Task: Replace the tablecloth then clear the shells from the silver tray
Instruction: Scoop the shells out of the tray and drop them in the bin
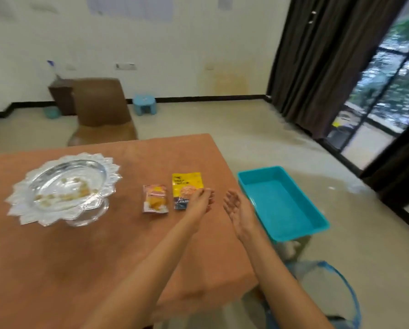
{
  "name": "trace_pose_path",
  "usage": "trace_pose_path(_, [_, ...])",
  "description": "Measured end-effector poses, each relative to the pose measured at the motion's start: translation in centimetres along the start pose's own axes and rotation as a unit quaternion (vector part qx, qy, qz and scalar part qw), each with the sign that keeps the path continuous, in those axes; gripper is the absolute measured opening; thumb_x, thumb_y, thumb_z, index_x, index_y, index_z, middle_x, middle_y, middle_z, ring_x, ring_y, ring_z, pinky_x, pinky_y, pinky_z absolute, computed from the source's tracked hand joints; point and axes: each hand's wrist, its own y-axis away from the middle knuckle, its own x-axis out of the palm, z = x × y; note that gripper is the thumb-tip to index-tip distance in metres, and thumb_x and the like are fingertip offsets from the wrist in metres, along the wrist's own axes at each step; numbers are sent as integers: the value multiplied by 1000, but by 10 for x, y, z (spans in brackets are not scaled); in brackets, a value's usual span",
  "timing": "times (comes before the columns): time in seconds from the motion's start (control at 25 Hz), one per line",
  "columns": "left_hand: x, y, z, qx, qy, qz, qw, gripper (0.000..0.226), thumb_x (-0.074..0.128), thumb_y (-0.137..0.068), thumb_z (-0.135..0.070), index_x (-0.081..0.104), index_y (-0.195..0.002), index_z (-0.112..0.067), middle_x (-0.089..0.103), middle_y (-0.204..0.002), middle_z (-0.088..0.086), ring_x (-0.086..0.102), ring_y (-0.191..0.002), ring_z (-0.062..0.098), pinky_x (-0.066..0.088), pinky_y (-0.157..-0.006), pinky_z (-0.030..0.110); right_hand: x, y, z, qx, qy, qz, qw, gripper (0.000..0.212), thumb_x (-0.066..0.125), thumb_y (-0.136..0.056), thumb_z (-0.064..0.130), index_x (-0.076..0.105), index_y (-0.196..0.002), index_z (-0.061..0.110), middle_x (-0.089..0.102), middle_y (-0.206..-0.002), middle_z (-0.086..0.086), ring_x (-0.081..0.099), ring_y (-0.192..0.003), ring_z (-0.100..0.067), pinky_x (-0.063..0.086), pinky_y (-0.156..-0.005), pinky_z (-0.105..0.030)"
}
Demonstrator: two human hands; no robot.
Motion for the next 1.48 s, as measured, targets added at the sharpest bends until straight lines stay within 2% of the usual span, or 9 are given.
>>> trace_pose_path(0.32, [-196, -23, -37, 69, -7, -189, 979, 13, 50, -96, -20, 63, -96, -20, 64, -93, -4, 60, -83, 9, 48, -76, 26, 186, -45, -97, 68, 116, 161, 978, 25, 51, -95, 24, 61, -109, 5, 62, -109, -10, 59, -101, -20, 47, -92, -33])
trace_pose_path(0.52, [-270, -32, -48, 107, -39, -348, 931, 14, 51, -94, -17, 62, -102, -18, 65, -95, -6, 62, -87, 11, 52, -81, 26, 256, -73, -139, 9, 278, 271, 922, 22, 48, -95, 24, 62, -110, 15, 61, -116, -2, 56, -114, -19, 44, -99, -35])
trace_pose_path(0.68, [-325, -26, -39, 124, -135, -485, 855, 24, 43, -96, -4, 60, -110, -14, 61, -103, -7, 58, -89, 6, 40, -69, 6, 300, -94, -163, -131, 509, 447, 723, 41, 33, -103, 28, 38, -141, 15, 43, -136, 9, 40, -122, -5, 29, -102, -21])
trace_pose_path(0.88, [-378, -26, -10, 99, -268, -529, 799, 35, 44, -89, 5, 59, -115, -13, 60, -118, 0, 54, -111, 15, 39, -91, 22, 338, -126, -214, -215, 668, 530, 476, 70, 30, -101, 43, 4, -151, 2, -2, -159, -13, -5, -147, -23, -2, -116, -33])
trace_pose_path(1.0, [-393, -33, -3, 85, -359, -568, 736, 39, 49, -82, 7, 60, -114, -12, 59, -122, 2, 49, -120, 21, 32, -104, 32, 347, -140, -237, -217, 746, 492, 393, 84, 25, -96, 59, -10, -150, 6, -18, -157, -13, -18, -145, -25, -11, -116, -41])
trace_pose_path(1.24, [-403, -40, 10, 87, -353, -578, 731, 41, 43, -83, 14, 57, -117, -4, 61, -116, 9, 54, -109, 27, 44, -91, 35, 364, -118, -269, -222, 649, 612, 394, 65, 21, -101, 44, 2, -151, 6, 0, -159, -13, -4, -147, -21, -6, -119, -42])
trace_pose_path(1.36, [-405, -39, 13, 85, -350, -578, 732, 41, 42, -85, 14, 55, -118, -7, 60, -116, 7, 54, -106, 21, 38, -86, 18, 380, -126, -271, -193, 553, 619, 523, 60, 22, -98, 52, 28, -144, 13, 44, -140, -15, 40, -122, -15, 21, -113, -49])
trace_pose_path(1.4, [-405, -39, 13, 89, -338, -580, 736, 42, 41, -86, 16, 55, -118, -7, 59, -116, 5, 54, -105, 18, 35, -86, 12, 385, -133, -273, -196, 553, 584, 561, 58, 23, -99, 51, 31, -142, 12, 49, -135, -13, 44, -120, -17, 26, -111, -47])
trace_pose_path(1.48, [-404, -40, 12, 95, -321, -592, 734, 41, 42, -85, 18, 56, -117, -5, 60, -113, 6, 54, -102, 16, 34, -86, 7, 395, -137, -279, -220, 584, 541, 563, 53, 27, -102, 37, 28, -145, 6, 36, -149, -14, 29, -140, -23, 19, -116, -48])
